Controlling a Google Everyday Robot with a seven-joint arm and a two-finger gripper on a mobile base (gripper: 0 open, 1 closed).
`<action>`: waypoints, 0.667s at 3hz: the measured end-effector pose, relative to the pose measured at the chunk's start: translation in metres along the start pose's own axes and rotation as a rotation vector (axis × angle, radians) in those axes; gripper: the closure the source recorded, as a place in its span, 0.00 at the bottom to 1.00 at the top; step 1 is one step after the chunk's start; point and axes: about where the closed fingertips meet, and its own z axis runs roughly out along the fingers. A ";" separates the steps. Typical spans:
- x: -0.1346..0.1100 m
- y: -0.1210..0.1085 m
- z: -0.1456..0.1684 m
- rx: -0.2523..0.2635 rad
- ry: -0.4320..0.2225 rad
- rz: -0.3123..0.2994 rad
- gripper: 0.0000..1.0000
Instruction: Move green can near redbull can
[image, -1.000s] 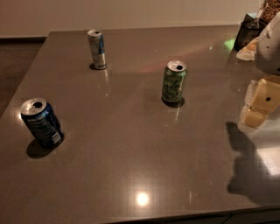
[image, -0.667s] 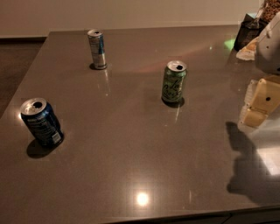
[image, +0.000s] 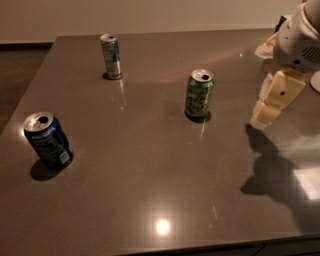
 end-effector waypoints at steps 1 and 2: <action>-0.013 -0.035 0.019 0.009 -0.054 0.041 0.00; -0.024 -0.061 0.039 0.030 -0.089 0.092 0.00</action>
Offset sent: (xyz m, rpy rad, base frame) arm 0.1168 0.0191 -0.0241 0.1623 -0.0567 -0.1368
